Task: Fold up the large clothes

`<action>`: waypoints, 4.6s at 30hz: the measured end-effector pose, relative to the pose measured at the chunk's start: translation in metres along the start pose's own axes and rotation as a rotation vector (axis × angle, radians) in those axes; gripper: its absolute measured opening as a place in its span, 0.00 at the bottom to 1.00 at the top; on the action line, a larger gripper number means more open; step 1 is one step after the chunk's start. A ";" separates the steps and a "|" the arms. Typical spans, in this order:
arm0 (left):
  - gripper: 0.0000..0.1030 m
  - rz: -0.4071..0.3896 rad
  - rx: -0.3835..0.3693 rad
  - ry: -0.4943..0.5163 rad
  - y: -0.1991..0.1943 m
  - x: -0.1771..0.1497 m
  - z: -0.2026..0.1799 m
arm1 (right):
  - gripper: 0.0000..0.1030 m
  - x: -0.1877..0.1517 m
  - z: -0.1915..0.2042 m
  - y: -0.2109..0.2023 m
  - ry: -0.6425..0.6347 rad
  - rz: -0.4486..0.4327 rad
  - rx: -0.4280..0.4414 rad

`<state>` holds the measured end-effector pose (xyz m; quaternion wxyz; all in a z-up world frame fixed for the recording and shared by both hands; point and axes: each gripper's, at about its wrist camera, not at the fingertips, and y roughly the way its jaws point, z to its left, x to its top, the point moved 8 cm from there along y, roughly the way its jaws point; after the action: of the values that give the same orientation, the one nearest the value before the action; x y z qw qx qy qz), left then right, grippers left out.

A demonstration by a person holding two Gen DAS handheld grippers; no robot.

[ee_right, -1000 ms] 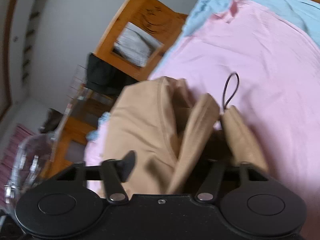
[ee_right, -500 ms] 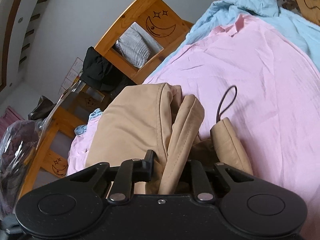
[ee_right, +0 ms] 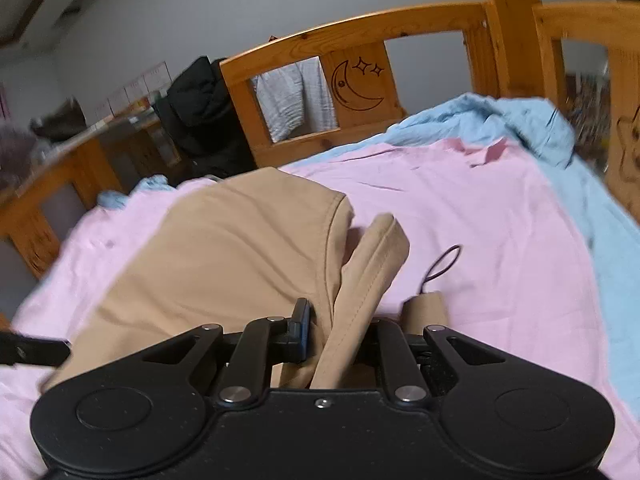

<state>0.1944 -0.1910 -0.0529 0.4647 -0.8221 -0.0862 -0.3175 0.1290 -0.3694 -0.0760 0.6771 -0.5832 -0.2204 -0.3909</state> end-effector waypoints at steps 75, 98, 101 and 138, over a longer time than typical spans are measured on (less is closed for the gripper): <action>0.47 -0.039 0.100 0.093 0.005 -0.033 -0.014 | 0.39 -0.052 0.060 0.004 -0.413 0.135 -0.026; 0.49 -0.045 0.103 0.085 0.005 -0.032 -0.012 | 0.50 -0.047 0.058 -0.001 -0.397 0.111 -0.038; 0.50 -0.046 0.102 0.077 0.005 -0.032 -0.011 | 0.62 -0.038 0.054 -0.012 -0.356 0.079 -0.024; 0.55 -0.025 0.090 0.062 0.008 -0.027 -0.007 | 0.08 -0.006 0.030 -0.049 -0.354 -0.110 0.053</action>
<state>0.1737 -0.1968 -0.0727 0.4996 -0.7889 -0.0962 -0.3447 0.0919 -0.3392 -0.0439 0.6202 -0.6120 -0.3781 -0.3127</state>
